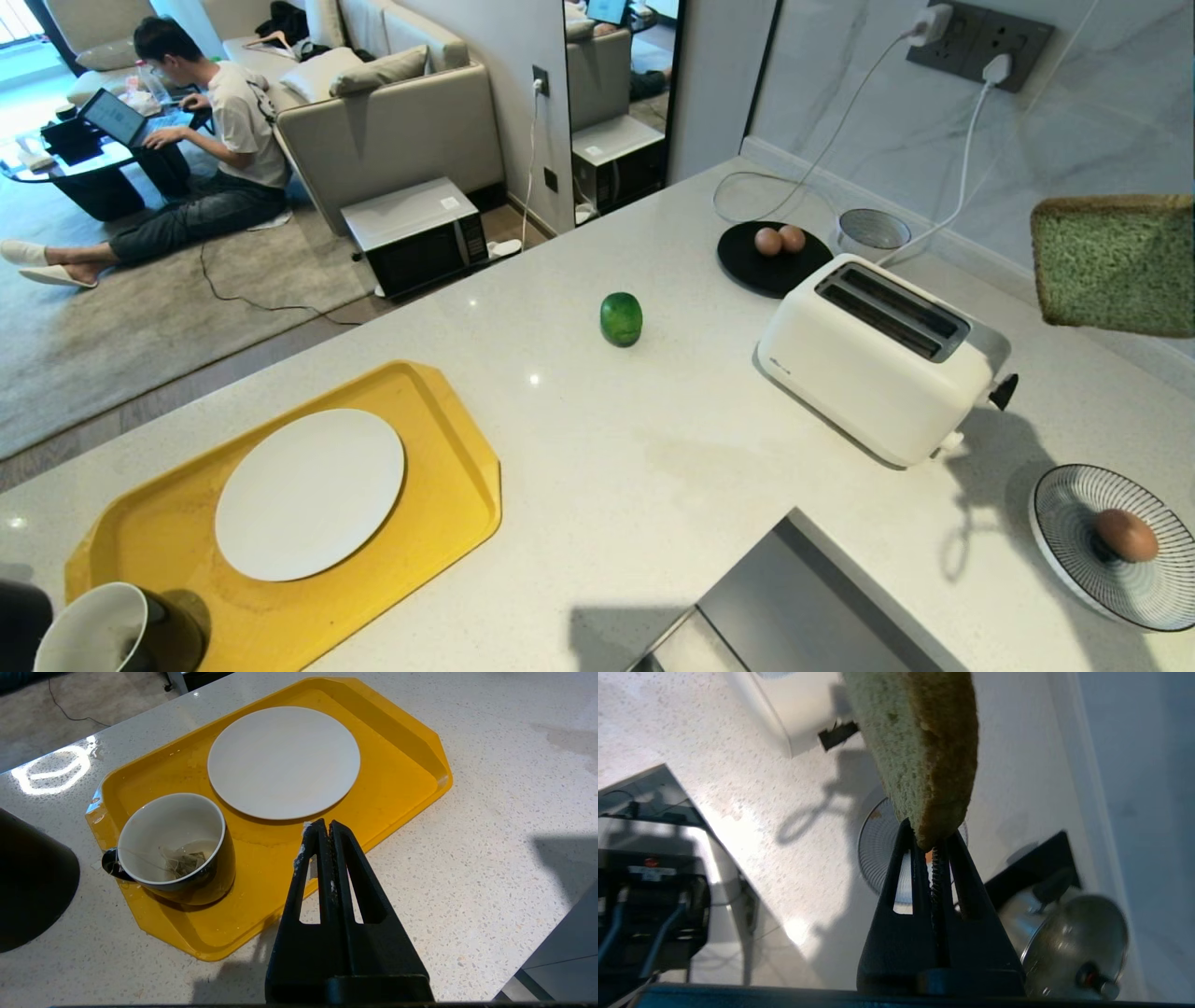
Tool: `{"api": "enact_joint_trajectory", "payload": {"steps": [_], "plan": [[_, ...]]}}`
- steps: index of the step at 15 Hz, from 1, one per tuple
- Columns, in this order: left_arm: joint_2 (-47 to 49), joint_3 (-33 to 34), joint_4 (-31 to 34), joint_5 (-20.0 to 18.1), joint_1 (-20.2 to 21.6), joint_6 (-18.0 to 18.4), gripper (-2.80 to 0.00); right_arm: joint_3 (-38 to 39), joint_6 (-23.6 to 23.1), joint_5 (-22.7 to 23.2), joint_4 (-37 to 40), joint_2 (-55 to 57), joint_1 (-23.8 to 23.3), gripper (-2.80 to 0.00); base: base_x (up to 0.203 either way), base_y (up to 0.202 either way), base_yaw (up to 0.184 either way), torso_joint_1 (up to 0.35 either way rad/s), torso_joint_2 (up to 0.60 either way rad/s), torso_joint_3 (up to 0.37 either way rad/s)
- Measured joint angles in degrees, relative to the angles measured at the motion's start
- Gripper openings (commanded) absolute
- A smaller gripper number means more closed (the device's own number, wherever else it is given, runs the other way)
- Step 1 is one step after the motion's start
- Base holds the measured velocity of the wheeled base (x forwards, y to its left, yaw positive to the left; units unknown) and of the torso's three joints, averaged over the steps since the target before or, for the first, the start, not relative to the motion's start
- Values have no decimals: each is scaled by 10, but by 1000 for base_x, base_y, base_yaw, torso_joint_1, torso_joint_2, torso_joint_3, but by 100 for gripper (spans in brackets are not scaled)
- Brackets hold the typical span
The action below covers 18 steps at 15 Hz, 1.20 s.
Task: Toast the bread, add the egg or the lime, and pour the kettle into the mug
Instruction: Put the bread slices in the toaster
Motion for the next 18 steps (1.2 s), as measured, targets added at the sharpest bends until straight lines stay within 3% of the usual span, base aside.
{"api": "enact_joint_trajectory", "payload": {"steps": [2,7,18], "plan": [[0,0,0,0,0,0,-280,-6,-37,0,-37,34,0,-280,0,0,0,0,0,0],[0,0,0,0,0,0,-280,-69,-70,2,-57,131,-8,-280,0,0,0,0,0,0],[0,0,0,0,0,0,-280,-100,-90,27,-57,204,-10,-280,0,0,0,0,0,0]]}}
